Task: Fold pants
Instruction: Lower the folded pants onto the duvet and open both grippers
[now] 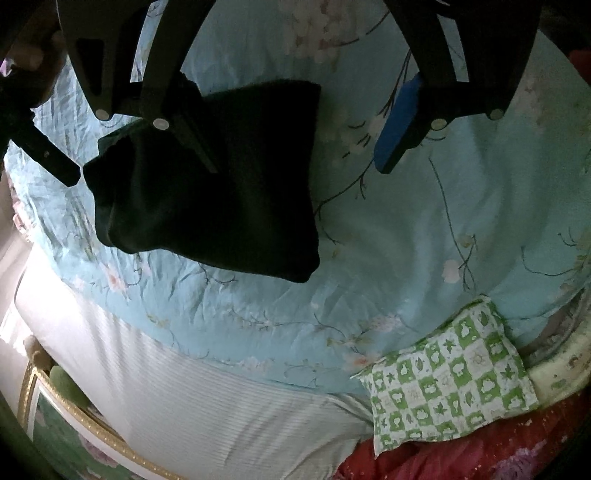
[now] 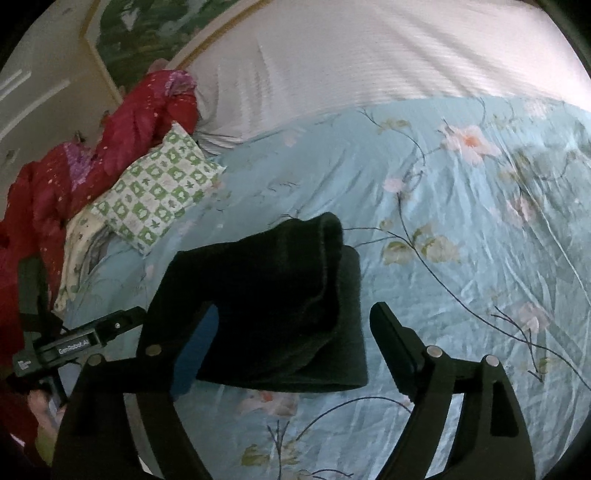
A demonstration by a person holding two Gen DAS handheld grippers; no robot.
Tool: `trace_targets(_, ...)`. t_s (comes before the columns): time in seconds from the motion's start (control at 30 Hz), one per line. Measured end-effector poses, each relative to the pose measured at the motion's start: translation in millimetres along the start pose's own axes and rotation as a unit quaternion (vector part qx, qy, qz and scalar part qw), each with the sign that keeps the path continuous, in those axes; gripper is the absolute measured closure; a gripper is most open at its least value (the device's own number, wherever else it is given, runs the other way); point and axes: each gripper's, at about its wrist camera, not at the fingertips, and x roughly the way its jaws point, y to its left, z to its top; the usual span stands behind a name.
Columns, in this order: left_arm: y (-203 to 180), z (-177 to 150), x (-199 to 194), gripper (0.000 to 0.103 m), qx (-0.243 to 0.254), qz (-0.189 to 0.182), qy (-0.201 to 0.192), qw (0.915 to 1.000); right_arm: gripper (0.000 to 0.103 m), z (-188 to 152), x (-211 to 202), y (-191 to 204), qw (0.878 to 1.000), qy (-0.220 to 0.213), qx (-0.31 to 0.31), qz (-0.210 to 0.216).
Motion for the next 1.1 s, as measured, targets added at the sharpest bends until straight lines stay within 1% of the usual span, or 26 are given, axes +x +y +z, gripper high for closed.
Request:
trace_targets(0.27,-9.3,-13.0,-11.2,0.019,0.016,0.027,-0.013,0.9994,0.016,-11.8,-8.0,18.3,0.999,-0.007,-0.049,-0.019)
trace_targets(0.5,-14.0,-23.0,-20.1,0.019,0.030,0.057,-0.028,0.9975,0.011,-19.7,-15.2,25.2,0.996,-0.012,-0.081,-0.029)
trace_targets(0.8,-18.6,-33.6,-23.7,0.019,0.048,0.069,-0.034,0.9959,0.007,-29.9,-17.3,34.8,0.993,-0.016,-0.109,-0.038)
trace_targets(1.1,-17.2,-42.0,-30.8,0.018,0.051,0.069,-0.055,0.9947,0.005,-35.2,-14.5,43.0,0.990,-0.020,-0.129,-0.043)
